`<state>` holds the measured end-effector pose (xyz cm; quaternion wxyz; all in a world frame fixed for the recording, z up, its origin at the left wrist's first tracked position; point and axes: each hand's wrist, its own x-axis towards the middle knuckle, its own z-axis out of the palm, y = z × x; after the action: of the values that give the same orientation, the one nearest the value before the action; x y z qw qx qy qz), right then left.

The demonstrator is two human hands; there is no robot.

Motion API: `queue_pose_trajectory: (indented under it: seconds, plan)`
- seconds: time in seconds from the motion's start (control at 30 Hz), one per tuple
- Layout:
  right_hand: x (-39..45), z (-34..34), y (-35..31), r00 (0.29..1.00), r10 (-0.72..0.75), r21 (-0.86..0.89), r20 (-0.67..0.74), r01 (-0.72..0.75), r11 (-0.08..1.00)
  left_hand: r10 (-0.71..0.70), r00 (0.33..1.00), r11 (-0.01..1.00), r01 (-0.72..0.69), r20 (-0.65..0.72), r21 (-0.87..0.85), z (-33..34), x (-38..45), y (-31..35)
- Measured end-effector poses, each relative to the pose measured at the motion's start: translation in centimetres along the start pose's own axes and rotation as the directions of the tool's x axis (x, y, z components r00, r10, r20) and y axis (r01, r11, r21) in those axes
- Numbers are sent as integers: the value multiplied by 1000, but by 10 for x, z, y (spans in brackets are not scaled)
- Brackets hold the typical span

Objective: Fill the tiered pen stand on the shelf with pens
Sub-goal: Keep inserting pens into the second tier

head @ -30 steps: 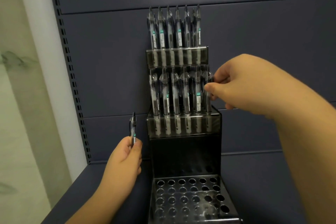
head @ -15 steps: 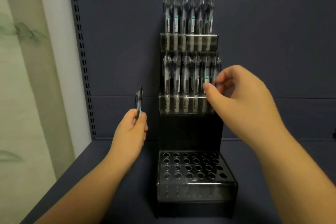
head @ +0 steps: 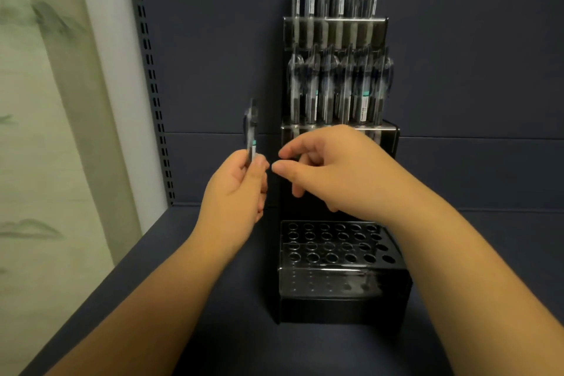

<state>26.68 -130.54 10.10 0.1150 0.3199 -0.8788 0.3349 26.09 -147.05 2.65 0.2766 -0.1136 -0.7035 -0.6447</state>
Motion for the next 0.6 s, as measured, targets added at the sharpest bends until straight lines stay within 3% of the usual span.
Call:
queue_pose_trajectory:
  seconds: [0.17,0.3,0.5,0.6]
  plan:
    - [-1,17,-1,1000,-4,102,-19,6,995,116,991,970,-127,64,208,-3,-3,0]
    - [-1,28,2,990,-15,108,-143,30,994,223,971,899,-239,85,367,-1,-7,4]
    - [-3,29,5,947,-26,182,-319,88,979,301,941,855,-338,154,394,-4,-7,6]
    - [-11,12,4,874,-5,304,-485,174,937,260,965,899,-259,47,353,-10,2,2]
